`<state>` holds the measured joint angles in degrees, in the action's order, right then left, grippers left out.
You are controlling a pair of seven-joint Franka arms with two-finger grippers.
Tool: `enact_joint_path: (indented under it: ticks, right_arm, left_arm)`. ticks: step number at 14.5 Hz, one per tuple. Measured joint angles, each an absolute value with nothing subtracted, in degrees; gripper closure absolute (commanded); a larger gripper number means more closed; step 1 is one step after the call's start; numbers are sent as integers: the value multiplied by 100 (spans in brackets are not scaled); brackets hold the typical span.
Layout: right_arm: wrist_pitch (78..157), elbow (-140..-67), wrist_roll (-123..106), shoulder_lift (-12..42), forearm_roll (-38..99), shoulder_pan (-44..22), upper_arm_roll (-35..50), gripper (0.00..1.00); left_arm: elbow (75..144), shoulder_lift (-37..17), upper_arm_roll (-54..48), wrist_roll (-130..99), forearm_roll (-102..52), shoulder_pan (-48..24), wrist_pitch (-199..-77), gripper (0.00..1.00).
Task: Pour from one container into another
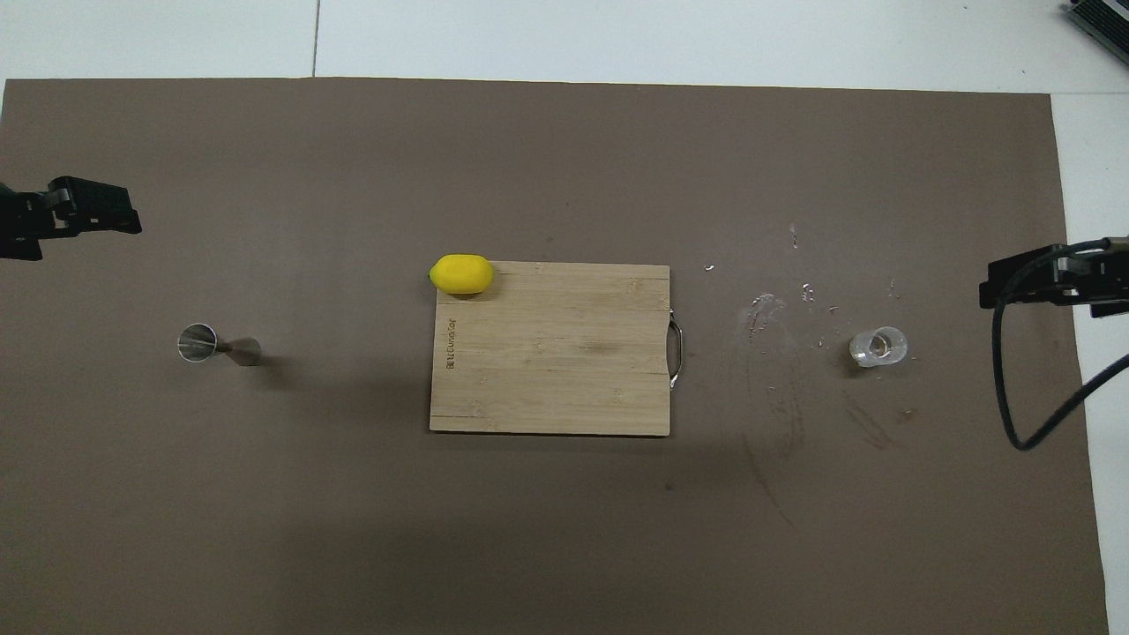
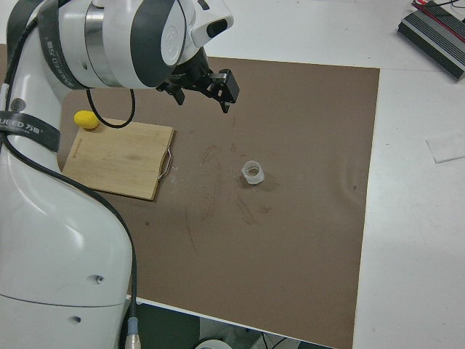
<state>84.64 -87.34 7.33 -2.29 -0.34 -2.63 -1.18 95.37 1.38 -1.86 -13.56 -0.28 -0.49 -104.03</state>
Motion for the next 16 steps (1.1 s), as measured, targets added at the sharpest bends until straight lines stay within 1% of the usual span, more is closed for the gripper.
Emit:
enact_joint_path:
  ticks: [3, 6, 8, 10, 12, 16]
  right_arm:
    - [8614, -8899, 733, -263, -34, -264, -117, 0]
    - [8671, -8995, 737, -262, -34, -263, -121, 0]
    - [8676, -9023, 743, -252, -34, -263, -123, 0]
    - [8681, -9044, 744, -226, -34, -259, -131, 0]
    - [8692, -9051, 744, -210, -34, -257, -135, 0]
    - [8704, -9056, 744, -209, -34, -257, -135, 0]
  left_arm:
    - [9580, 152, -179, -1312, -28, -45, -10402, 0]
    - [9581, 204, -217, -1298, -31, -60, -10147, 0]
    - [9588, 223, -285, -1288, -33, -235, -10135, 0]
    - [9592, 224, -318, -1306, -33, -559, -10137, 0]
    - [9595, 224, -335, -1324, -33, -738, -10258, 0]
    - [9646, 224, -286, -802, -435, -665, -10710, 0]
